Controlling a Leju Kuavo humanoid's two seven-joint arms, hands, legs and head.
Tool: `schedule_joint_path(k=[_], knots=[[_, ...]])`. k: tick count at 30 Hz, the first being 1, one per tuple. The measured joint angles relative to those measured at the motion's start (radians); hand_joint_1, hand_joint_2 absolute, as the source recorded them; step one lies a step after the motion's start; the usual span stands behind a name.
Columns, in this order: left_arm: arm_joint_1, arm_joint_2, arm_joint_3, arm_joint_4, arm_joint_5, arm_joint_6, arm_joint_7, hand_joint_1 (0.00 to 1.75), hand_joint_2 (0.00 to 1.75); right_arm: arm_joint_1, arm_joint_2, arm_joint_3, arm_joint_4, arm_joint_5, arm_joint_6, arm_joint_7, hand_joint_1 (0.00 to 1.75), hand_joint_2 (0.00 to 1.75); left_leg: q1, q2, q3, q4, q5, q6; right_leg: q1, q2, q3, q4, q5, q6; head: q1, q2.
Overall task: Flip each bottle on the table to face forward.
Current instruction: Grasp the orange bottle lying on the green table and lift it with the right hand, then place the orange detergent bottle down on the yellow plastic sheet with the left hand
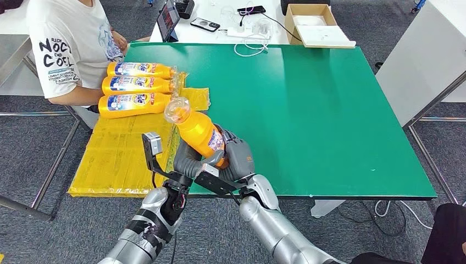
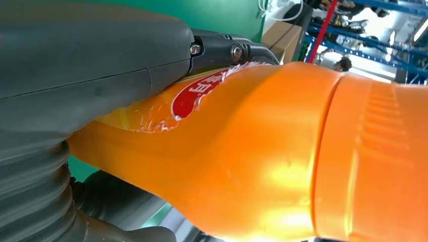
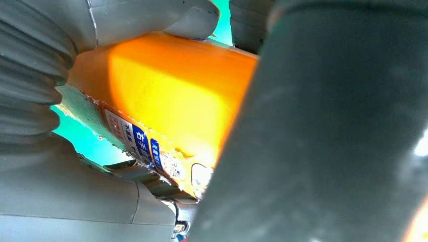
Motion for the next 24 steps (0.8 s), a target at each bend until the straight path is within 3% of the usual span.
schedule_joint_path(k=[9, 13, 24], knots=[[0.003, 0.0, 0.01, 0.001, 0.019, -0.004, 0.0, 0.0, 1.75, -0.012, 0.0, 0.014, 0.015, 0.0, 0.013, 0.002, 1.75, 1.75, 0.0, 0.0, 0.0, 0.0, 0.0, 0.0, 0.0, 0.0, 0.0, 0.0, 0.0, 0.0, 0.0, 0.0], [0.011, 0.0, 0.022, 0.002, 0.034, -0.004, -0.002, 1.75, 1.75, -0.023, 0.001, 0.028, 0.033, -0.002, 0.025, 0.004, 1.75, 1.75, 0.0, 0.0, 0.0, 0.0, 0.0, 0.0, 0.0, 0.0, 0.0, 0.0, 0.0, 0.0, 0.0, 0.0], [0.022, 0.0, 0.032, -0.012, 0.035, 0.012, -0.019, 1.75, 1.75, -0.03, 0.006, 0.048, 0.053, -0.019, 0.028, 0.004, 1.75, 1.75, 0.0, 0.001, 0.0, 0.0, 0.0, 0.0, 0.0, 0.0, -0.001, 0.0, 0.0, 0.0, 0.0, 0.0]])
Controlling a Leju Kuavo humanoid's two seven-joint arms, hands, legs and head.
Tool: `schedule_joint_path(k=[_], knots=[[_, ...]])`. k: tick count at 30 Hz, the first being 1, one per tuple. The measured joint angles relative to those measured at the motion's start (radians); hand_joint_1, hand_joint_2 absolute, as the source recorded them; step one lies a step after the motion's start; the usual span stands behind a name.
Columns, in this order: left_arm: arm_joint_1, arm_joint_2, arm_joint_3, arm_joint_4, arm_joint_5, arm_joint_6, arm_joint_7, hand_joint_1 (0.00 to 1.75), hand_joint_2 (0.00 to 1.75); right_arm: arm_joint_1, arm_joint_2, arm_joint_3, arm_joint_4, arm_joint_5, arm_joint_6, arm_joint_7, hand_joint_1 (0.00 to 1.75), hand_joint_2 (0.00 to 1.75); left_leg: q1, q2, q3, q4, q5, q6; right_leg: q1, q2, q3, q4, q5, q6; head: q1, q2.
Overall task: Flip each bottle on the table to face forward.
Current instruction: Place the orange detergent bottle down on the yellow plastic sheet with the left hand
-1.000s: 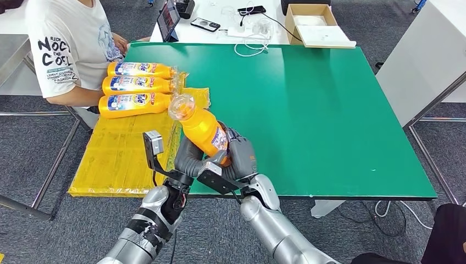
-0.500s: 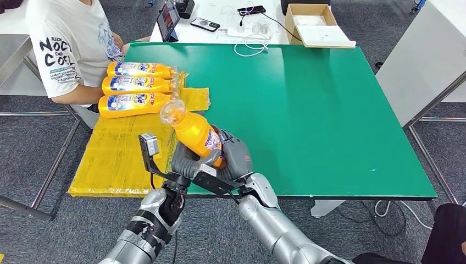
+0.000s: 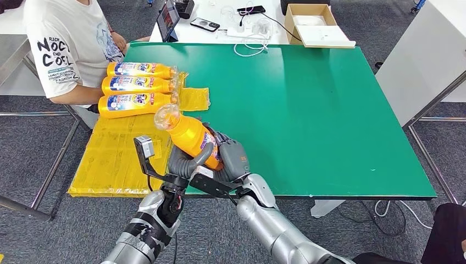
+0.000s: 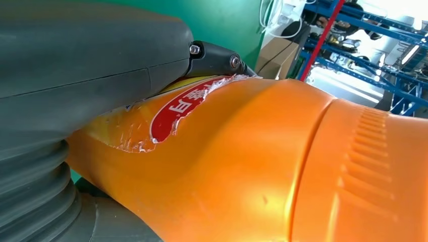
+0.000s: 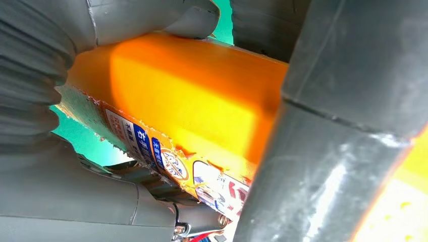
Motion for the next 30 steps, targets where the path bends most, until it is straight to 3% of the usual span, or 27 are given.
schedule_joint_path(k=[5, 7, 9, 10, 11, 14, 22, 27, 30], knots=[[0.0, 0.0, 0.0, -0.005, -0.013, 0.013, -0.004, 1.75, 1.75, -0.002, 0.003, 0.0, 0.0, 0.0, 0.0, 0.003, 1.74, 1.75, 0.0, 0.0, 0.0, 0.0, 0.0, 0.0, 0.0, 0.0, 0.0, 0.0, 0.0, 0.0, 0.0, 0.0], [0.001, 0.0, 0.0, -0.006, -0.015, 0.014, -0.006, 1.75, 1.75, -0.002, 0.004, 0.0, 0.0, 0.0, 0.0, 0.003, 0.93, 1.75, 0.0, 0.0, 0.0, 0.0, 0.0, 0.0, 0.0, 0.0, 0.0, 0.0, 0.0, 0.0, 0.0, 0.0], [0.0, 0.0, 0.0, -0.006, -0.025, 0.02, -0.013, 1.75, 1.75, -0.003, 0.005, 0.0, 0.001, 0.0, 0.0, 0.005, 0.07, 0.87, 0.0, 0.001, 0.0, 0.0, 0.0, 0.0, 0.0, 0.0, 0.0, 0.0, 0.0, 0.0, 0.0, 0.0], [0.0, 0.0, -0.001, -0.008, -0.035, 0.028, -0.019, 1.75, 1.75, -0.003, 0.006, 0.0, 0.002, -0.001, 0.0, 0.006, 0.0, 0.44, 0.0, 0.001, 0.0, 0.0, 0.0, 0.0, 0.0, 0.0, 0.0, 0.0, 0.0, 0.0, 0.0, 0.0], [0.0, 0.0, -0.002, -0.011, -0.048, 0.041, -0.028, 1.75, 1.75, -0.003, 0.007, 0.0, 0.003, -0.004, 0.0, 0.007, 0.0, 0.0, 0.0, 0.001, 0.0, 0.0, 0.0, 0.0, 0.0, 0.0, 0.0, 0.0, 0.0, 0.0, 0.0, 0.0], [-0.002, 0.0, -0.006, -0.027, -0.126, 0.147, -0.074, 1.75, 1.75, -0.001, 0.008, -0.001, 0.001, -0.045, 0.025, -0.006, 0.0, 0.0, 0.0, 0.001, 0.0, 0.0, 0.0, 0.0, 0.0, 0.0, 0.0, 0.0, 0.0, 0.0, 0.0, 0.0], [-0.076, 0.023, 0.068, -0.054, -0.366, 0.591, -0.213, 1.75, 1.75, 0.083, -0.022, -0.021, -0.195, -0.2, 0.195, -0.063, 0.0, 0.0, 0.0, 0.002, 0.0, 0.0, 0.0, 0.0, 0.001, 0.0, 0.0, 0.0, 0.0, 0.0, 0.0, 0.0], [-0.121, 0.06, 0.159, -0.034, -0.461, 0.748, -0.224, 1.75, 1.75, 0.154, -0.049, -0.032, -0.353, -0.253, 0.231, -0.085, 0.0, 0.0, 0.001, 0.002, 0.0, 0.0, 0.0, 0.0, 0.001, 0.0, 0.0, 0.0, 0.0, 0.0, 0.0, 0.0], [-0.131, 0.078, 0.19, -0.018, -0.488, 0.792, -0.224, 1.75, 1.75, 0.184, -0.06, -0.034, -0.426, -0.268, 0.234, -0.091, 0.0, 0.0, 0.001, 0.002, 0.0, 0.0, 0.0, 0.0, 0.001, 0.001, 0.0, 0.0, 0.0, 0.0, 0.0, 0.0]])
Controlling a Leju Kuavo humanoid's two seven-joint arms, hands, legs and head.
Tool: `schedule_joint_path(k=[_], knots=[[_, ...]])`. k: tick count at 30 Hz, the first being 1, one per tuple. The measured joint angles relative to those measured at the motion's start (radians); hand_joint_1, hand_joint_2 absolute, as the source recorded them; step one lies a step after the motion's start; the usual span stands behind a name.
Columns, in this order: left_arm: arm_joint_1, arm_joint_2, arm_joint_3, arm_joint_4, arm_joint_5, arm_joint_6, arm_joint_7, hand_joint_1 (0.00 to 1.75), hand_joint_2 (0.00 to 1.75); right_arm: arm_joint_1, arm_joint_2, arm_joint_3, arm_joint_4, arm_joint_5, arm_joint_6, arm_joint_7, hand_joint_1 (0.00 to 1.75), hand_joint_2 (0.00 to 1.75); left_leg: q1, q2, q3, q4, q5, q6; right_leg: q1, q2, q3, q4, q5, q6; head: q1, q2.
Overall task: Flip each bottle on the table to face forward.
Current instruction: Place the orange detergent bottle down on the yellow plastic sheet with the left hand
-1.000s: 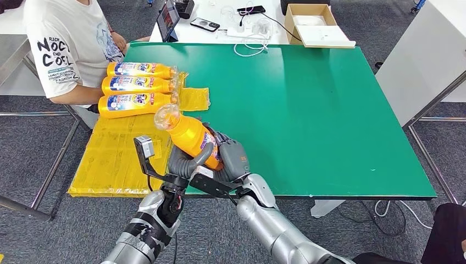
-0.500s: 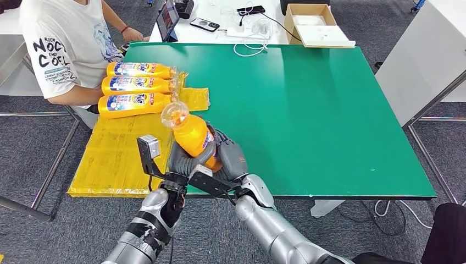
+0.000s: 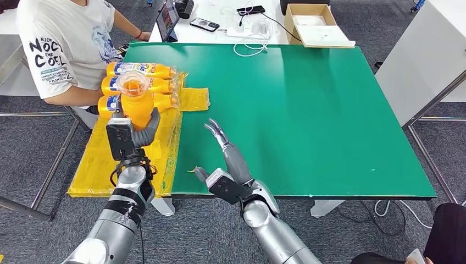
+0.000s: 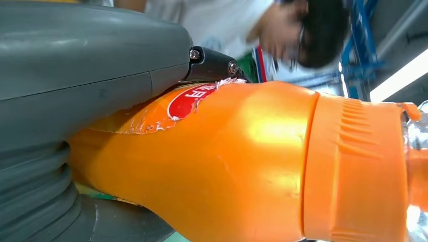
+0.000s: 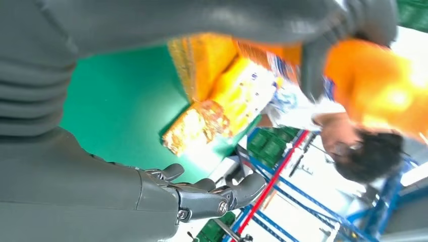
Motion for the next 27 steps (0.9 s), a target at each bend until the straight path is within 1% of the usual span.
schedule_joint_path(k=[3, 6, 8, 11, 13, 17, 22, 25, 27], knots=[[-0.007, 0.013, 0.011, 0.022, -0.046, 0.052, -0.001, 1.75, 1.75, 0.019, -0.005, -0.001, -0.047, -0.011, -0.007, -0.009, 0.0, 0.0, 0.0, 0.0, 0.0, 0.0, 0.0, 0.0, 0.0, 0.0, 0.0, 0.0, 0.0, 0.0, 0.0, 0.0], [-0.026, 0.031, 0.028, 0.09, -0.191, 0.118, -0.001, 1.75, 1.75, 0.042, -0.006, -0.003, -0.102, -0.038, -0.043, -0.028, 0.0, 0.0, 0.0, 0.0, 0.0, 0.0, 0.0, 0.0, 0.0, 0.0, 0.0, 0.0, 0.0, 0.0, 0.0, 0.0], [-0.035, 0.04, 0.051, 0.138, -0.281, 0.133, -0.001, 1.75, 1.75, 0.056, -0.006, -0.007, -0.139, -0.057, -0.067, -0.032, 0.0, 0.0, 0.0, 0.0, 0.0, 0.0, 0.0, 0.0, 0.0, 0.0, 0.0, 0.0, 0.0, 0.0, 0.0, 0.0], [-0.037, 0.049, 0.086, 0.192, -0.373, 0.137, 0.001, 1.75, 1.75, 0.07, -0.007, -0.017, -0.18, -0.085, -0.102, -0.034, 0.0, 0.0, 0.0, 0.0, 0.0, 0.0, 0.0, 0.0, 0.0, 0.0, 0.0, 0.0, 0.0, 0.0, 0.0, 0.0], [-0.037, 0.052, 0.131, 0.222, -0.512, 0.139, 0.01, 1.75, 1.75, 0.077, -0.008, -0.025, -0.2, -0.105, -0.127, -0.038, 0.0, 0.0, 0.0, 0.0, 0.0, 0.0, 0.0, 0.0, 0.0, 0.001, 0.0, 0.0, 0.0, 0.0, 0.0, 0.0], [-0.026, 0.052, 0.231, 0.251, -0.882, 0.139, 0.04, 1.75, 1.75, 0.081, -0.007, -0.042, -0.225, -0.153, -0.144, -0.044, 0.0, 0.0, 0.0, 0.0, 0.0, 0.0, 0.0, 0.0, 0.0, 0.001, 0.0, 0.0, 0.0, 0.0, 0.0, 0.0], [-0.01, 0.048, 0.3, 0.258, -1.082, 0.14, 0.061, 1.75, 1.75, 0.084, -0.005, -0.052, -0.238, -0.186, -0.144, -0.054, 0.0, 0.0, 0.0, 0.001, 0.0, 0.0, 0.0, 0.0, 0.0, 0.002, 0.0, 0.0, 0.0, 0.0, 0.0, 0.0], [0.009, 0.048, 0.309, 0.255, -1.265, 0.141, 0.108, 1.75, 1.75, 0.083, -0.002, -0.054, -0.241, -0.207, -0.139, -0.058, 0.0, 0.0, 0.0, 0.0, 0.0, 0.0, 0.0, 0.0, 0.0, 0.002, 0.0, 0.0, 0.0, 0.0, 0.0, 0.0], [0.026, 0.051, 0.301, 0.252, -1.334, 0.141, 0.142, 1.75, 1.75, 0.081, -0.001, -0.054, -0.241, -0.215, -0.134, -0.058, 0.0, 0.0, 0.0, 0.001, 0.0, 0.0, 0.0, 0.0, 0.0, 0.002, 0.0, 0.0, 0.0, 0.0, 0.0, 0.0]])
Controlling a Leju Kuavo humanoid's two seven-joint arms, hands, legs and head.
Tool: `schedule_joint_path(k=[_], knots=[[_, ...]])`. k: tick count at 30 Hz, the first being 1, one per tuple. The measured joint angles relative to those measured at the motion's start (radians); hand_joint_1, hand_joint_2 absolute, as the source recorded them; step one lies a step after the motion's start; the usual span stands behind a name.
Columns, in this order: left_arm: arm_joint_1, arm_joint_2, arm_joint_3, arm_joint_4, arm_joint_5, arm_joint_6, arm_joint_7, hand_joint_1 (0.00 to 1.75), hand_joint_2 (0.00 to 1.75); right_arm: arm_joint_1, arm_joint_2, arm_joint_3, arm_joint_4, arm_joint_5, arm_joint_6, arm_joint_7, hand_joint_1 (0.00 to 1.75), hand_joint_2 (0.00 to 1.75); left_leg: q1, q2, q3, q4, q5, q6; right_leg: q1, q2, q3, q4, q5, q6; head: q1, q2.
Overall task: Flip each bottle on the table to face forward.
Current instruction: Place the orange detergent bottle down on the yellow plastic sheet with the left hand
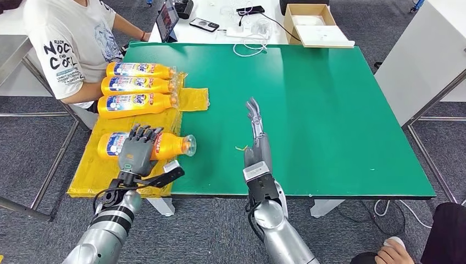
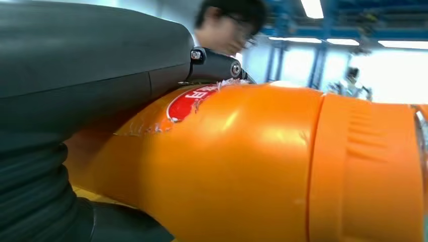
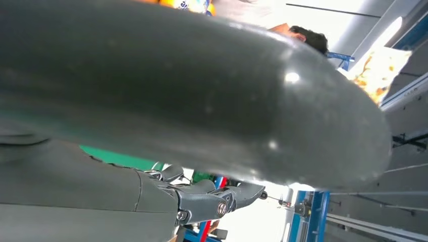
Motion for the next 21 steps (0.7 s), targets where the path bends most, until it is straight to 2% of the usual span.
schedule_joint_path(k=[6, 12, 17, 21], knots=[[0.021, 0.013, -0.027, -0.007, -0.035, 0.0, 0.041, 1.75, 1.75, -0.004, 0.001, 0.0, 0.0, -0.008, 0.008, -0.001, 0.0, 0.0, 0.0, -0.001, 0.0, 0.0, 0.0, 0.0, 0.0, 0.0, 0.0, 0.0, 0.0, 0.0, 0.0, 0.0], [0.021, 0.045, -0.115, 0.024, -0.051, 0.0, 0.102, 1.75, 1.75, -0.009, 0.002, 0.002, 0.002, -0.019, 0.014, -0.002, 0.0, 0.0, 0.0, -0.001, 0.0, 0.0, 0.0, 0.0, 0.0, 0.0, 0.0, 0.0, 0.0, 0.0, 0.0, 0.0], [-0.02, 0.068, -0.165, 0.141, -0.042, -0.005, 0.139, 1.75, 1.75, -0.01, 0.002, 0.009, 0.011, -0.023, 0.027, -0.003, 0.0, 0.0, 0.0, -0.001, 0.0, 0.0, 0.0, 0.0, 0.0, 0.0, 0.0, 0.0, 0.0, 0.0, 0.0, 0.0], [-0.075, 0.08, -0.186, 0.242, -0.033, -0.06, 0.179, 1.75, 1.75, -0.01, 0.003, 0.016, 0.02, -0.018, 0.032, 0.003, 0.0, 0.0, 0.0, -0.002, 0.001, 0.0, 0.0, 0.0, 0.0, 0.0, 0.001, 0.0, 0.0, 0.0, 0.0, 0.0]])
